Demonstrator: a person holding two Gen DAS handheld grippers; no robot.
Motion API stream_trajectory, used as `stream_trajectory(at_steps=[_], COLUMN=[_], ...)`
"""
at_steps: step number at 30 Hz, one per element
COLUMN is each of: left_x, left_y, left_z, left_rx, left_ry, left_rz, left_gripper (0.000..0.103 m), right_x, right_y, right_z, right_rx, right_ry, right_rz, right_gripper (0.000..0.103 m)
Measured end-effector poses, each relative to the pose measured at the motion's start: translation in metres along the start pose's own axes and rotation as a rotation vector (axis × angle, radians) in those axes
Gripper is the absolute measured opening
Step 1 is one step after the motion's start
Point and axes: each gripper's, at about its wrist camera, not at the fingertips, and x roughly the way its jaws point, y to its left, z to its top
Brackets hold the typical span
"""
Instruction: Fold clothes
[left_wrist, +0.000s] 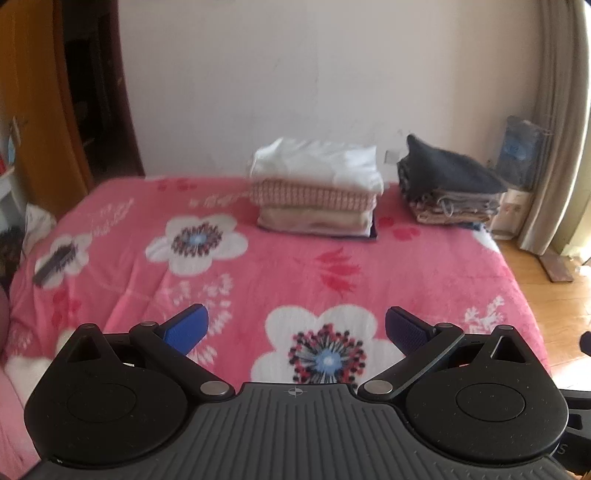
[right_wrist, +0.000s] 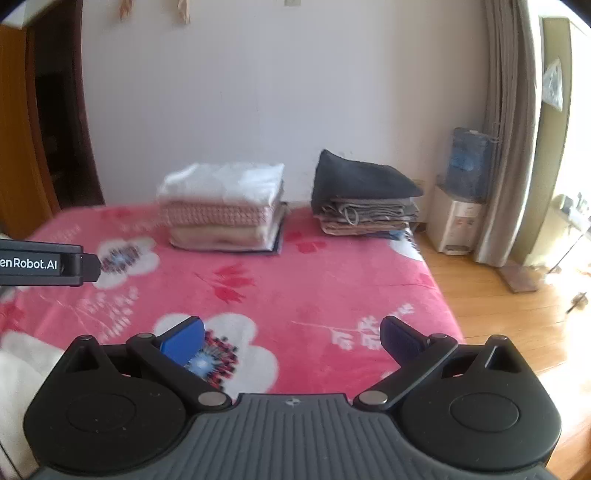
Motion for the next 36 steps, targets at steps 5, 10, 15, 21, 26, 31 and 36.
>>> stream_trajectory(at_steps=[5,10,15,21,26,31,36], left_x=[0.006,0.010,0.014,0.014,0.013,0.015,0.016], left_y=[0.001,0.000,-0.001,-0.002,-0.001,-0.002,-0.002], left_z=[-0.007,-0.010,-0.009,-0.007,-0.007,-0.006,-0.006], left_rx=[0.022,0.024,0.015,0.004,-0.006,-0.003,-0.003], left_ry=[0.008,0.012,0.033,0.025,0.020,0.025,0.027], left_rz=[0.042,0.053,0.067,0.085,0.092,0.093,0.092], left_gripper=[0.103,0.103,0.103,0.103,0.103,0.103,0.103], right_x=[0.010,0.016,0.022,0.028,0.032,0.033,0.033], right_y=[0.004,0.006,0.006,0.008,0.008,0.008,0.009], right_z=[-0.001,0.001,0.005,0.010,0.008,0.008,0.009], right_rx=[-0.007,-0.006,0.006,-0.002,-0.002,-0.006,-0.014], right_ry=[0.057,0.073,0.075,0.076,0.091,0.094,0.089], right_rz=[-0.039,-0.054,-0.051,-0.052,-0.041,-0.041,-0.044], right_gripper=[0.103,0.103,0.103,0.103,0.103,0.103,0.103])
